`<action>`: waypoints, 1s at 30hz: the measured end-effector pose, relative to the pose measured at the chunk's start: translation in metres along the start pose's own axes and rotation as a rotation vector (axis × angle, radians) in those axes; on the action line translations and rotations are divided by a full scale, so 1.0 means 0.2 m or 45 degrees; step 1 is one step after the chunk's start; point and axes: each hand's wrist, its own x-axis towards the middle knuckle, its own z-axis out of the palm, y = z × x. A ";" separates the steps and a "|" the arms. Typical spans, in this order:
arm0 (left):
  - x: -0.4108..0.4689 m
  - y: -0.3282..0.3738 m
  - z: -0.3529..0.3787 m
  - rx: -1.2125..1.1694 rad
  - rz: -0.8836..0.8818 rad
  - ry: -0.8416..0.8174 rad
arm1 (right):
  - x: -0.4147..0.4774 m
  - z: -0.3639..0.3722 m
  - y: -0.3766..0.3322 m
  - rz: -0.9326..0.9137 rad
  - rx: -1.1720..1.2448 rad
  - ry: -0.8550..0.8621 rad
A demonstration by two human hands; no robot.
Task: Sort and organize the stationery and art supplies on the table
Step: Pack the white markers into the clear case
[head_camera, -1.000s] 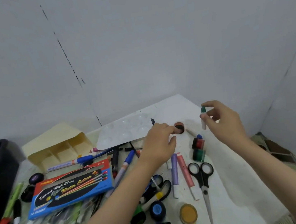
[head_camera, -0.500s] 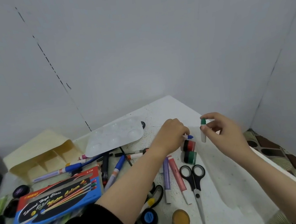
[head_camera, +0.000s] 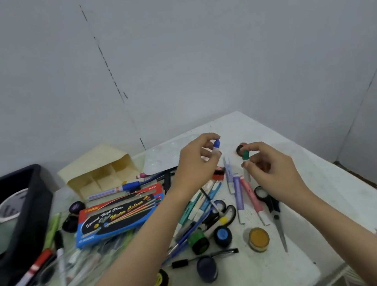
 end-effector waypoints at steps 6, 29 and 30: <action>-0.41 0.01 -0.40 0.030 -0.103 0.105 | -0.21 0.22 -0.22 -0.031 0.161 -0.151; -1.55 -0.32 -1.08 -0.006 -0.632 0.430 | -0.90 1.07 -0.74 0.019 0.351 -0.755; -1.56 -0.33 -1.08 0.005 -0.624 0.423 | -0.91 1.09 -0.75 0.039 0.365 -0.772</action>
